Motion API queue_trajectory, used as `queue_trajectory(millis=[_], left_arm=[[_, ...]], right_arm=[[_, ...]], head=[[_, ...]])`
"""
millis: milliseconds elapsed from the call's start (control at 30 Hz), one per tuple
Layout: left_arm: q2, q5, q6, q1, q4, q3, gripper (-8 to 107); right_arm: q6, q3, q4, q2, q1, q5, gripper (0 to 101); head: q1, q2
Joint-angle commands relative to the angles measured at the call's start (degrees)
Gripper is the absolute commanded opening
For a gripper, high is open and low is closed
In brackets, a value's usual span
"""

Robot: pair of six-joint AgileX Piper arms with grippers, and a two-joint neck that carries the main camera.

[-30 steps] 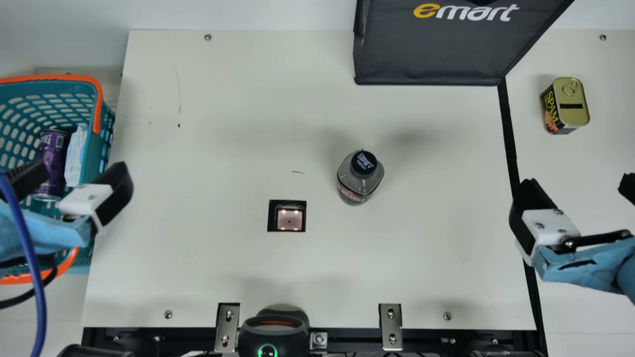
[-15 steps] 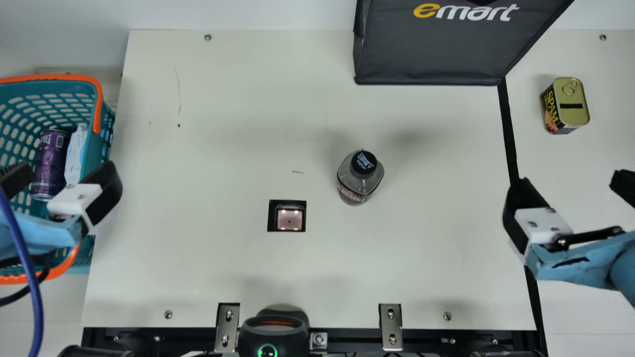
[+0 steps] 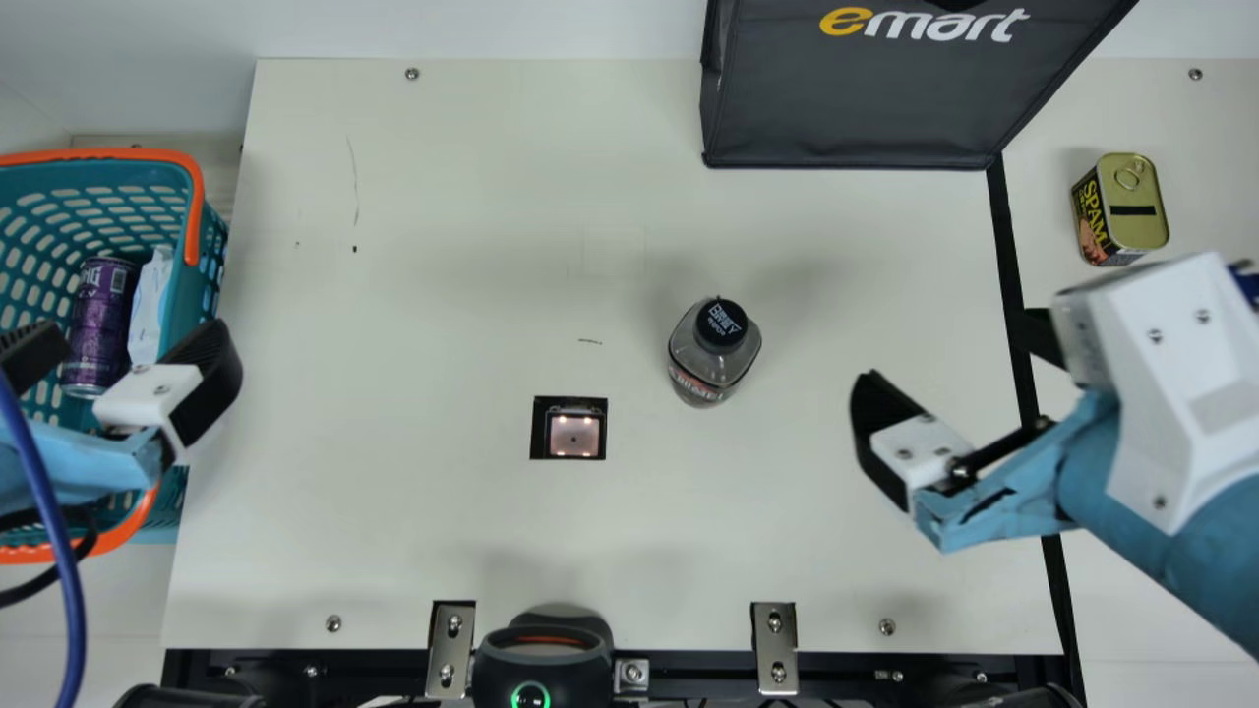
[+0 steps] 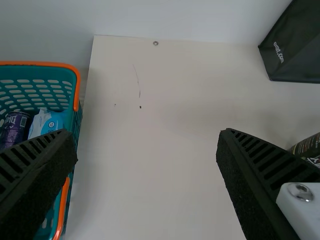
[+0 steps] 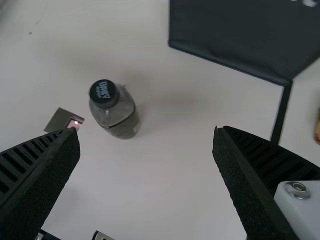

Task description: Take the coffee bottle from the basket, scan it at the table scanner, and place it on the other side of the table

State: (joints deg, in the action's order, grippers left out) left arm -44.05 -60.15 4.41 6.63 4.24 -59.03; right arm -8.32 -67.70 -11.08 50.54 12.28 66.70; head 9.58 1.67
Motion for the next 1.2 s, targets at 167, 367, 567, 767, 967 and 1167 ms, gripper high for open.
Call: queue_trajectory(millis=[167,367,567,767,967,1167], left_arm=[[0.0,0.0,0.0,0.0,0.0,0.0,90],[0.0,0.0,0.0,0.0,0.0,0.0,90],[0.0,0.0,0.0,0.0,0.0,0.0,90],[0.0,0.0,0.0,0.0,0.0,0.0,90],[0.0,0.0,0.0,0.0,0.0,0.0,90],[0.0,0.0,0.0,0.0,0.0,0.0,90]], right_arm=[[-5.4,4.1,-6.3,2.4,2.2,-4.5,95],[-8.1,7.8,-9.2,4.9,4.5,-9.4,95],[-7.8,10.5,-9.7,8.0,8.2,-15.4,95],[-4.5,12.3,-7.8,11.6,12.5,-21.6,95],[1.2,13.5,-3.6,15.2,16.2,-27.3,95],[8.0,14.3,2.7,18.2,18.6,-31.6,95]], head=[[-1.7,-0.1],[-1.7,-0.1],[-1.7,-0.1],[-1.7,-0.1],[-1.7,-0.1],[-1.7,-0.1]])
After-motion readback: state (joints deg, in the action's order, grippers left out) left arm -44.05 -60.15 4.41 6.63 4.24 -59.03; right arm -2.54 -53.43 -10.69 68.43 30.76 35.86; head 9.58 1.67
